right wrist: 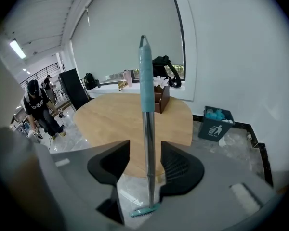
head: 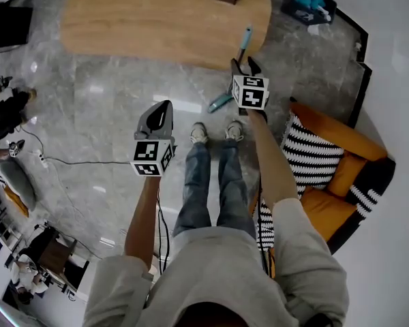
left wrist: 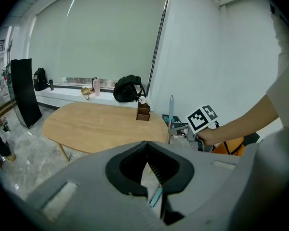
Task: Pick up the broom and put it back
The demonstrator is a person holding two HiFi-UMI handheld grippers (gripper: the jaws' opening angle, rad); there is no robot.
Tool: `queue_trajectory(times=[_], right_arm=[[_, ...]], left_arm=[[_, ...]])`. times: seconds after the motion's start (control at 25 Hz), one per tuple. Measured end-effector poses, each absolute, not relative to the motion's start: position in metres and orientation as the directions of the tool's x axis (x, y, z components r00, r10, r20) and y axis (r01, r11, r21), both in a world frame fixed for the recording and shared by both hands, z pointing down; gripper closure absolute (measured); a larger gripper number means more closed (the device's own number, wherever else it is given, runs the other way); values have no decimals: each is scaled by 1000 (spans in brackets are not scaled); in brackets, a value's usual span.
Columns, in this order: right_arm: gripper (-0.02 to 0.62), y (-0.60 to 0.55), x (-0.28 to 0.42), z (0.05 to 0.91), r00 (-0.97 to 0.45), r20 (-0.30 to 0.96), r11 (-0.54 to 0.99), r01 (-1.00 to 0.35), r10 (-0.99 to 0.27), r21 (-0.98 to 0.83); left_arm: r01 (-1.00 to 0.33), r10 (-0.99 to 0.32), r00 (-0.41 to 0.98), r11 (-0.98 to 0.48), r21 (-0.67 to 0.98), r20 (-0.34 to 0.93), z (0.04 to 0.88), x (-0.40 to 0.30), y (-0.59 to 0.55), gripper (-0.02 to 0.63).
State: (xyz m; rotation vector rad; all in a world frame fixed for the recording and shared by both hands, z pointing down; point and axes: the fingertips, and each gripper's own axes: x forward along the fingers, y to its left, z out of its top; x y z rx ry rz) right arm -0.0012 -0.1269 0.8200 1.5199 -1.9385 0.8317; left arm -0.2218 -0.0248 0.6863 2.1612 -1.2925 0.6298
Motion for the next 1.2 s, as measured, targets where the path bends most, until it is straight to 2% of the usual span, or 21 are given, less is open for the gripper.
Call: queue_trajectory(times=[0.16,0.44,0.84,1.2], right_arm=[[407,-142,-1,830,-219,735,171,-975,-641,-142],[516,-147,3,838,-195,740,154,-980,-644,-124],[518,-134,0,832,-211,719,178,-976,-663,-122],[518,-67,14,805,-189,691,160,-981,-698,-107]], left_arm=[[-899,-639,421,-387,205,644,693,-225,-22,606],[-902,-636,417,-380,207,649,696,-229,-22,606],[-901,-634,420,-379,212,649,696,-229,-15,606],[-894,-648,435,-394,213,625,682,-217,-13,605]])
